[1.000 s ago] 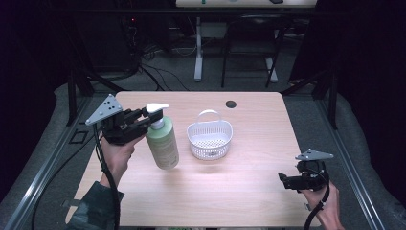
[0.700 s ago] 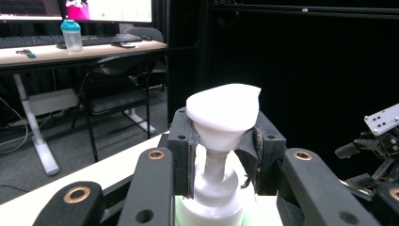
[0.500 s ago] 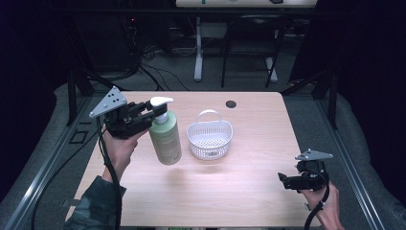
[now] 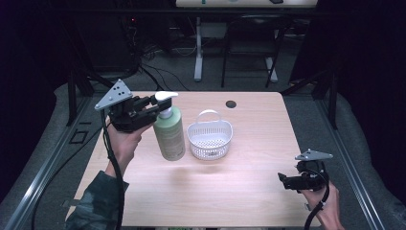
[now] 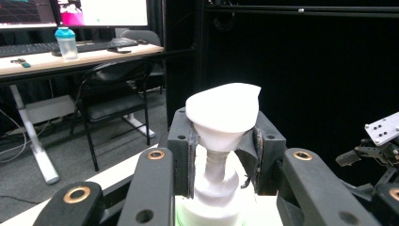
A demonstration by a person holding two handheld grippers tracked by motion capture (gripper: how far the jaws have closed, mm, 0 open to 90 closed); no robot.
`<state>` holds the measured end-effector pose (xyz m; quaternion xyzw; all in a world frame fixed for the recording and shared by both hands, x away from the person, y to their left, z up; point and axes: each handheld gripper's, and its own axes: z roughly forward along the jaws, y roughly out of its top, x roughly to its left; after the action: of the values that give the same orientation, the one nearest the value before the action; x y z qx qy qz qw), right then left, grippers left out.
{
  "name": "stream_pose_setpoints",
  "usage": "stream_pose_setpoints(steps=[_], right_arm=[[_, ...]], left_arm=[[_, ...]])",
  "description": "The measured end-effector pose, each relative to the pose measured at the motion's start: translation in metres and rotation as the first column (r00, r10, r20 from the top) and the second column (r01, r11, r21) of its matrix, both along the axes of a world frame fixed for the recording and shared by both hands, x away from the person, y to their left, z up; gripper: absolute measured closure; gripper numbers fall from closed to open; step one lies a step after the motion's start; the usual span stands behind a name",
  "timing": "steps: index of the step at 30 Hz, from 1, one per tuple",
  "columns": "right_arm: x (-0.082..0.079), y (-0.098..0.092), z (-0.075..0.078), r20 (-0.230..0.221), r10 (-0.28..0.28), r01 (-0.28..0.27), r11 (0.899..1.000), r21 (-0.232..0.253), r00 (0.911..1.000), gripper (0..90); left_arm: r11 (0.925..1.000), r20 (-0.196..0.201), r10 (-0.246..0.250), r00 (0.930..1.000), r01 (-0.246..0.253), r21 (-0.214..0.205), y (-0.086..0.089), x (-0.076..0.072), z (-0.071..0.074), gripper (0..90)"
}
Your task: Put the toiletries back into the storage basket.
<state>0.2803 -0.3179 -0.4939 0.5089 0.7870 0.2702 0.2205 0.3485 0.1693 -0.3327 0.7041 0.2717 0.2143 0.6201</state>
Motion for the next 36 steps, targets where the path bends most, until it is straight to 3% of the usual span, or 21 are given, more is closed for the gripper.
stream_pose_setpoints(steps=[36], right_arm=[[0.000,0.001,-0.001,-0.002,0.010,-0.010,1.000,-0.011,0.9999,8.6]], left_arm=[[0.9994,0.030,-0.033,0.9990,0.033,0.006,-0.032,0.020,0.023,67.2]])
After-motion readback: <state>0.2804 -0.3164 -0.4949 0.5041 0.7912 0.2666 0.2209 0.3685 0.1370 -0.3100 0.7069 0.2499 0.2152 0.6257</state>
